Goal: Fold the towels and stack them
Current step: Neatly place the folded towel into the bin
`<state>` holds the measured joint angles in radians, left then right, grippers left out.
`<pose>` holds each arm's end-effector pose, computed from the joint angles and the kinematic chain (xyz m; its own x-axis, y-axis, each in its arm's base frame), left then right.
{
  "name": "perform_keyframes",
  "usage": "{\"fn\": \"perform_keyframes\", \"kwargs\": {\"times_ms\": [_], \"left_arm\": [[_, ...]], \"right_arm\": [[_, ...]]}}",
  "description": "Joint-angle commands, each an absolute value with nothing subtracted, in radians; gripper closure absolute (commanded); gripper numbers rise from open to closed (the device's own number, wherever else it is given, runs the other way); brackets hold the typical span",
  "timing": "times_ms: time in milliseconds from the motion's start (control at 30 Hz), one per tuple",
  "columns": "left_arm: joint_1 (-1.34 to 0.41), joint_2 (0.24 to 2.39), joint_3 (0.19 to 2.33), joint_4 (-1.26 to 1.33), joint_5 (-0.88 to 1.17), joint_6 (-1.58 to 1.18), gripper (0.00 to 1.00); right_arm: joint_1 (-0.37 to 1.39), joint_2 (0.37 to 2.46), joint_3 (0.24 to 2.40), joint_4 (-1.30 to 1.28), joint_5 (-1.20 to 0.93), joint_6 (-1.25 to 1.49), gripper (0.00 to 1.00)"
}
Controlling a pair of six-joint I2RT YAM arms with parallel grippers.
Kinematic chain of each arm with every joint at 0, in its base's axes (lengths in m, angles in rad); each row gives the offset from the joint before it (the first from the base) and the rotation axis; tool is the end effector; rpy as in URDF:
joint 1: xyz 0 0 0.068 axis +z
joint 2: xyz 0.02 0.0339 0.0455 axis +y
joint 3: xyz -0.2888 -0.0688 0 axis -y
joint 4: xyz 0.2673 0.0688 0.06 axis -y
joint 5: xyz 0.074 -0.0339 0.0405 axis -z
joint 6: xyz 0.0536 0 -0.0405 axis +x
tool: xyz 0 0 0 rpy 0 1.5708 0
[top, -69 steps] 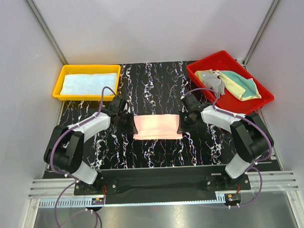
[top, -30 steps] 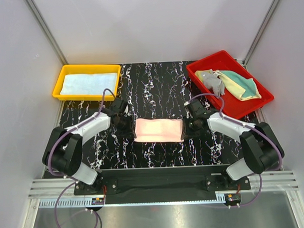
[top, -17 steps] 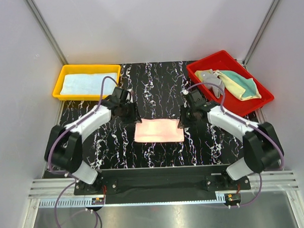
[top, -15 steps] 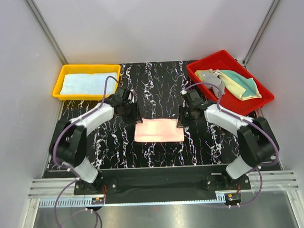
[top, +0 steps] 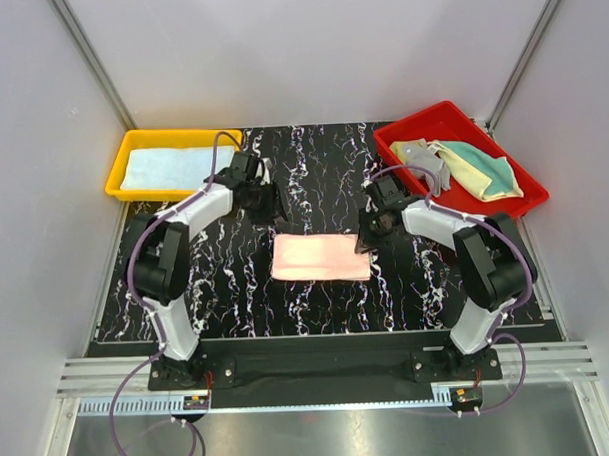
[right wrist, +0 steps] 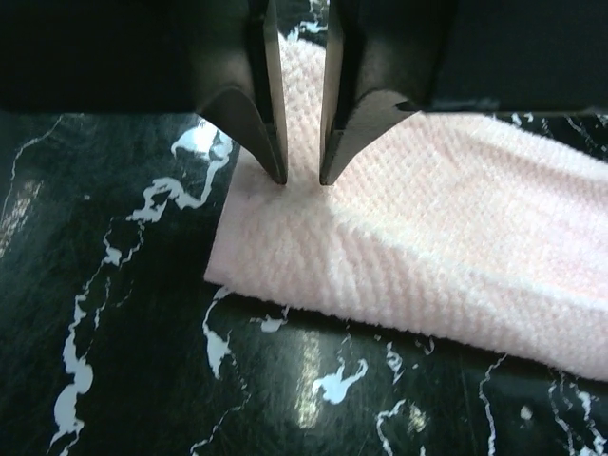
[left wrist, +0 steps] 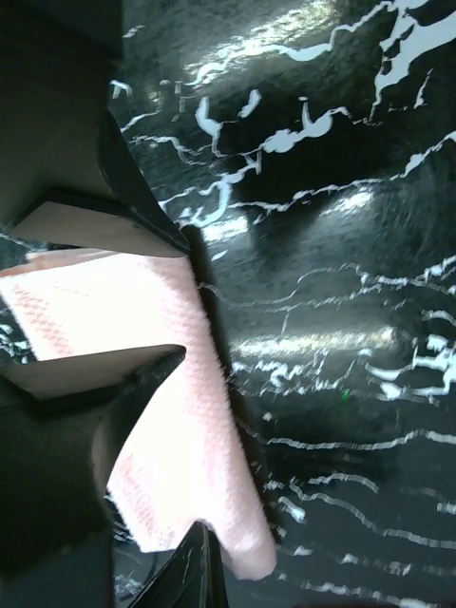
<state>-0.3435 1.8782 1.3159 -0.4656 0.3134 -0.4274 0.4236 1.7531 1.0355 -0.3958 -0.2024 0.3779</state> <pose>0.3994 -0.1604 0.1900 -0.9286 -0.0866 -0.3607 0.0939 0.8859 -0.4544 0.3320 0.1615 0.1534 -0.9386 -0.0267 -0.3439 -0.1477 0.9322 0.3306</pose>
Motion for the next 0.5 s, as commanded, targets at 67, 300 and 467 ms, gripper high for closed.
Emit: {"fn": "perform_keyframes", "kwargs": {"times_ms": [67,300,467], "left_arm": [[-0.363,1.656,1.249,-0.52,0.284,-0.39,0.51],[-0.413,1.554,0.961,-0.364,0.354,-0.423,0.5],[-0.425,1.569,0.841,-0.273,0.408,-0.488,0.55]], "right_arm": [[0.426,1.605,1.052,-0.482,-0.271,0.391,0.72],[0.428,1.516,0.887,-0.379,-0.434,0.452,0.74],[0.428,1.552,0.793,-0.319,-0.406,0.463,0.75]]}}
